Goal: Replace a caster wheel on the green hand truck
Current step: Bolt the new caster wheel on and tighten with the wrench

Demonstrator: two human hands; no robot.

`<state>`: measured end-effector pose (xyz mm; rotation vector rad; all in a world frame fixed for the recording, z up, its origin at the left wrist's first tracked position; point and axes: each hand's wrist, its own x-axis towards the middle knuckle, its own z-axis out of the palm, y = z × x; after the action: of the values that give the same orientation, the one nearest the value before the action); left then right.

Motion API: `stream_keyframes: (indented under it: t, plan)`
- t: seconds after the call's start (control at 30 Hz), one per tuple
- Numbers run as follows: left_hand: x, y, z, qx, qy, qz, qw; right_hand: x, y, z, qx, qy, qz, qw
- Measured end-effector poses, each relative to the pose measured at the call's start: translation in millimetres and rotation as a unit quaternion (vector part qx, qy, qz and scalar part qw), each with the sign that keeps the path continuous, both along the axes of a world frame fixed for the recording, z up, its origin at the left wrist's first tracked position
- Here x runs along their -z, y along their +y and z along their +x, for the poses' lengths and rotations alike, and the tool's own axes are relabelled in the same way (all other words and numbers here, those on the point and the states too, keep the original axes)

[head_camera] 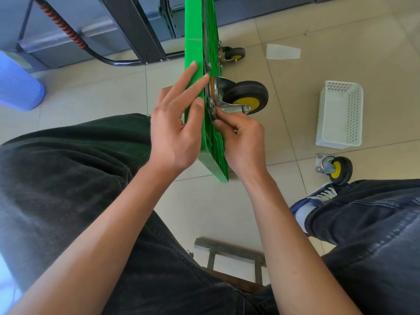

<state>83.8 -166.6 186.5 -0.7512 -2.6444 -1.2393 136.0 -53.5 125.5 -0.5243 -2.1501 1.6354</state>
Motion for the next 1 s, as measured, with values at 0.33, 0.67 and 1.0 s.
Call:
stream_keyframes:
  t: [0.33, 0.67, 1.0]
  plan:
    - [0, 1, 1, -0.004, 0.001, 0.004, 1.0, -30, 9, 0, -0.062, -0.099, 0.061, 0.991]
    - [-1, 1, 1, -0.004, 0.004, 0.003, 1.0, -62, 18, 6, -0.123, -0.149, -0.048, 0.98]
    - [-2, 2, 2, -0.001, 0.001, 0.003, 1.0, -47, 41, 13, -0.092, -0.144, -0.022, 0.985]
